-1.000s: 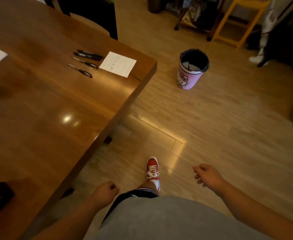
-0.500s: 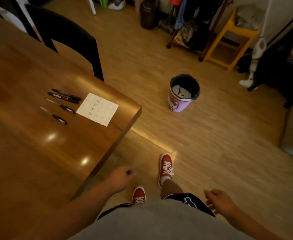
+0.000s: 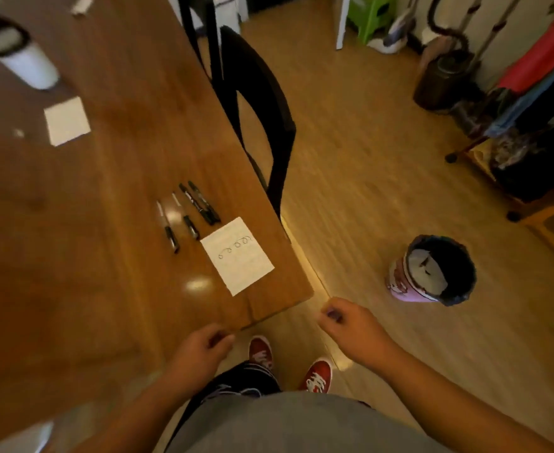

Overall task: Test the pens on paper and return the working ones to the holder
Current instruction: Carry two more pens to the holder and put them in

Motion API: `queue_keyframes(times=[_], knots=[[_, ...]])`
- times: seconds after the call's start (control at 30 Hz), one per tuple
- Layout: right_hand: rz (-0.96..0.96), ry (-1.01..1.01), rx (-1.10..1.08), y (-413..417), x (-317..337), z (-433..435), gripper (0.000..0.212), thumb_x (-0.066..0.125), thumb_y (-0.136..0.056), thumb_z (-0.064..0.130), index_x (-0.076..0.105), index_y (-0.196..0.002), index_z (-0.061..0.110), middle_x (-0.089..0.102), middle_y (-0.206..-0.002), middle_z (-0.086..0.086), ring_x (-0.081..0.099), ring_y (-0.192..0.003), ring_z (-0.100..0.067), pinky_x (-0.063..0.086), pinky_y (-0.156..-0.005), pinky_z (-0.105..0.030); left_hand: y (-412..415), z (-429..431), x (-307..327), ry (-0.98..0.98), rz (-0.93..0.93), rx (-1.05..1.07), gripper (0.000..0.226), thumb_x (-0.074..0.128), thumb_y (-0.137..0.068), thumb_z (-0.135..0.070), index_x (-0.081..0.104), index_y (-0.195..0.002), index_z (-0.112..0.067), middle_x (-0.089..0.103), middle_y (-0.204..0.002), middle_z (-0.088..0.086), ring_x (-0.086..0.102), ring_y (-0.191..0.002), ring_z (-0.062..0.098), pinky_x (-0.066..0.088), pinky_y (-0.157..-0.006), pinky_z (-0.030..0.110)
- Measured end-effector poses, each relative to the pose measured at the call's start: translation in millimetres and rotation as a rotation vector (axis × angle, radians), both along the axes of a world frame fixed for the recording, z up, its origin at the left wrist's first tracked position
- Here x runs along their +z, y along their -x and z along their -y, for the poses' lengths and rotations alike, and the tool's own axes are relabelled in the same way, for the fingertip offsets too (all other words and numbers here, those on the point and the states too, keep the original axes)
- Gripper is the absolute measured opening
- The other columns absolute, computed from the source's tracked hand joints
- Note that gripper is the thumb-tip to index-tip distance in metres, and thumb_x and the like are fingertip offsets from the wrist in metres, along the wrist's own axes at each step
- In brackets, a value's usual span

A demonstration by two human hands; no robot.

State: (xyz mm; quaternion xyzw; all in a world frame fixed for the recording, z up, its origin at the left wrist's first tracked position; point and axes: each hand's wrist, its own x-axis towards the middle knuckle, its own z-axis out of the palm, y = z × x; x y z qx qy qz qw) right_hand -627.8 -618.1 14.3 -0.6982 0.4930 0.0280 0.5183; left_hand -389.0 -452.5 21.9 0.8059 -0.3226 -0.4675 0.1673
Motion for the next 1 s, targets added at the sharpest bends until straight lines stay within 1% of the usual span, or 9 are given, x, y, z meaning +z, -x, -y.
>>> queue_keyframes(times=[0.17, 0.33, 0.4, 0.47, 0.53, 0.67, 0.8, 0.9, 1.0], knots=[[0.091, -0.012, 0.200, -88, 15, 55, 0.015, 0.058, -0.092, 0.046, 0.065, -0.091, 0.033, 0.067, -0.087, 0.014, 0.063, -0.084, -0.005, 0.054, -0.071, -0.027, -23, 22, 11, 0.071, 0.051, 0.202, 0.009, 0.056, -0.095, -0.033, 0.063, -0.090, -0.030, 0.065, -0.085, -0.007, 0.061, -0.078, 0.006, 0.045, -0.066, 0.020], [0.087, -0.042, 0.325, -168, 7, 85, 0.015, 0.057, -0.094, 0.044, 0.062, -0.097, 0.031, 0.062, -0.104, 0.018, 0.059, -0.093, -0.007, 0.052, -0.068, -0.020, -71, 58, 9, 0.105, 0.085, 0.378, 0.011, 0.055, -0.095, -0.037, 0.062, -0.099, -0.030, 0.064, -0.094, -0.009, 0.061, -0.088, 0.008, 0.055, -0.078, 0.031], [0.080, -0.049, 0.339, -198, 2, 95, 0.016, 0.057, -0.094, 0.044, 0.061, -0.099, 0.029, 0.063, -0.108, 0.014, 0.060, -0.094, -0.007, 0.052, -0.066, -0.020, -93, 76, 6, 0.124, 0.115, 0.427, 0.010, 0.055, -0.095, -0.038, 0.062, -0.100, -0.032, 0.064, -0.093, -0.011, 0.062, -0.086, 0.007, 0.056, -0.075, 0.031], [0.050, -0.013, 0.347, -228, -4, 104, 0.014, 0.058, -0.094, 0.044, 0.060, -0.096, 0.031, 0.064, -0.101, 0.013, 0.061, -0.087, -0.005, 0.051, -0.063, -0.020, -115, 98, 0, 0.130, 0.137, 0.471, 0.006, 0.056, -0.095, -0.039, 0.060, -0.095, -0.034, 0.064, -0.089, -0.010, 0.063, -0.080, 0.006, 0.054, -0.064, 0.025], [0.013, 0.050, 0.346, -257, -11, 113, 0.012, 0.058, -0.093, 0.043, 0.059, -0.093, 0.032, 0.065, -0.088, 0.012, 0.062, -0.078, -0.004, 0.053, -0.061, -0.022, -135, 124, -6, 0.119, 0.197, 0.477, 0.009, 0.056, -0.094, -0.040, 0.059, -0.091, -0.033, 0.063, -0.081, -0.009, 0.062, -0.072, 0.006, 0.049, -0.057, 0.023], [-0.071, 0.225, 0.383, -311, -24, 132, 0.012, 0.058, -0.092, 0.043, 0.055, -0.086, 0.033, 0.062, -0.073, 0.009, 0.059, -0.065, -0.003, 0.047, -0.051, -0.022, -168, 175, -19, 0.037, 0.355, 0.444, 0.019, 0.056, -0.092, -0.045, 0.059, -0.088, -0.027, 0.061, -0.073, -0.008, 0.060, -0.066, 0.010, 0.055, -0.060, 0.032], [-0.156, 0.469, 0.515, -351, -32, 143, 0.015, 0.057, -0.093, 0.041, 0.049, -0.086, 0.030, 0.055, -0.076, 0.009, 0.051, -0.061, -0.006, 0.032, -0.046, -0.023, -185, 207, -30, -0.078, 0.472, 0.397, 0.025, 0.057, -0.091, -0.044, 0.061, -0.082, -0.022, 0.059, -0.067, -0.005, 0.058, -0.059, 0.011, 0.052, -0.052, 0.029], [-0.188, 0.512, 0.579, -366, -36, 146, 0.015, 0.056, -0.093, 0.039, 0.052, -0.089, 0.026, 0.058, -0.083, 0.004, 0.055, -0.067, -0.013, 0.035, -0.048, -0.026, -193, 219, -34, -0.168, 0.493, 0.334, 0.028, 0.057, -0.091, -0.044, 0.064, -0.080, -0.019, 0.061, -0.069, -0.003, 0.060, -0.060, 0.013, 0.051, -0.050, 0.028], [-0.216, 0.513, 0.584, -369, -40, 147, 0.013, 0.055, -0.094, 0.037, 0.053, -0.091, 0.024, 0.058, -0.083, 0.003, 0.056, -0.069, -0.016, 0.036, -0.049, -0.027, -196, 224, -36, -0.201, 0.499, 0.312, 0.030, 0.056, -0.092, -0.043, 0.065, -0.080, -0.018, 0.061, -0.069, -0.002, 0.058, -0.059, 0.013, 0.040, -0.044, 0.025]])
